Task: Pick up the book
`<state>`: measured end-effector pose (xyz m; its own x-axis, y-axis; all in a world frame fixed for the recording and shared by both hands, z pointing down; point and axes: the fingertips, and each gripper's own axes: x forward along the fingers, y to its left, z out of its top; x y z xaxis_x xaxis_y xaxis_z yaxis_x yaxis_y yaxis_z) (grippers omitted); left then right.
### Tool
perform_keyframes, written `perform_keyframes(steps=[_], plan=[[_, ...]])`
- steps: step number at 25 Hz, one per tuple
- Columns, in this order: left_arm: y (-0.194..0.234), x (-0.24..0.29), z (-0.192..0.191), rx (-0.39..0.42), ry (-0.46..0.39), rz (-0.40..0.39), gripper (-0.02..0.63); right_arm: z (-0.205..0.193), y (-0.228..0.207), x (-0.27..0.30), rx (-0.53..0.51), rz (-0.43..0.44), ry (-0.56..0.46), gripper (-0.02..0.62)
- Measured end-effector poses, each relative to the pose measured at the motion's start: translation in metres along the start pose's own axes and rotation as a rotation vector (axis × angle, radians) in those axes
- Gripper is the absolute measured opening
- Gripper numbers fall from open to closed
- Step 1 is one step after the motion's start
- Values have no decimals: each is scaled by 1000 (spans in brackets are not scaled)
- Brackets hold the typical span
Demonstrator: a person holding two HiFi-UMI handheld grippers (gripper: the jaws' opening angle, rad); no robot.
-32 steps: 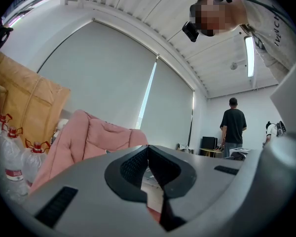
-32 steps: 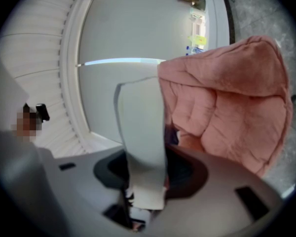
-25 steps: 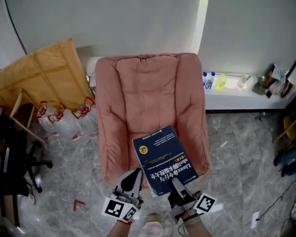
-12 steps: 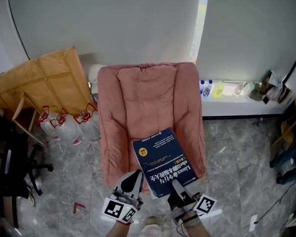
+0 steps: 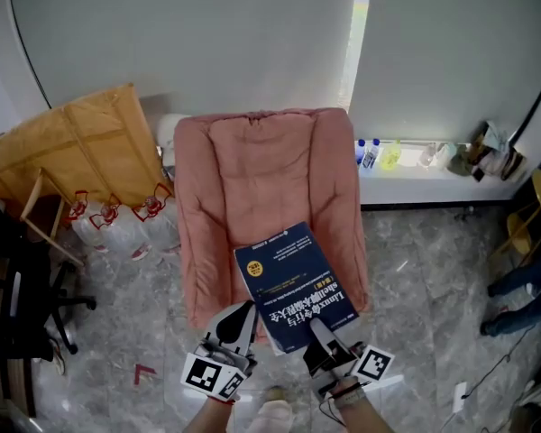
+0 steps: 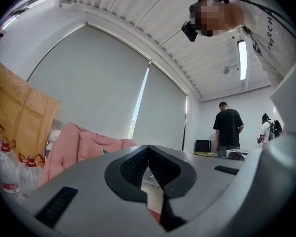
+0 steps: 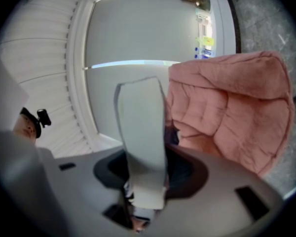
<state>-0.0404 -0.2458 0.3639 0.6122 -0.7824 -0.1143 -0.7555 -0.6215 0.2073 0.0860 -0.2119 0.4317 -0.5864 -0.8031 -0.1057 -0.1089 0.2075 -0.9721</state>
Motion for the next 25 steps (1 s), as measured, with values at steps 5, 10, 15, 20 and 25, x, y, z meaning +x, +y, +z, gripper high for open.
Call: perform_keyframes(steps=[5, 10, 15, 20, 25], plan=[[-7, -6, 4, 4, 2, -5, 11, -4, 9, -7, -2, 9, -2, 176], [-12, -10, 11, 3, -4, -1, 11, -3, 20, -10, -8, 22, -1, 178], [-18, -12, 20, 7, -15, 1, 11, -2, 32, -12, -17, 38, -2, 178], [-21, -16, 31, 36, -10, 7, 11, -5, 42, -13, -8, 45, -8, 178], [-21, -21, 38, 28, -11, 11, 11, -7, 51, -16, -6, 54, -16, 178]])
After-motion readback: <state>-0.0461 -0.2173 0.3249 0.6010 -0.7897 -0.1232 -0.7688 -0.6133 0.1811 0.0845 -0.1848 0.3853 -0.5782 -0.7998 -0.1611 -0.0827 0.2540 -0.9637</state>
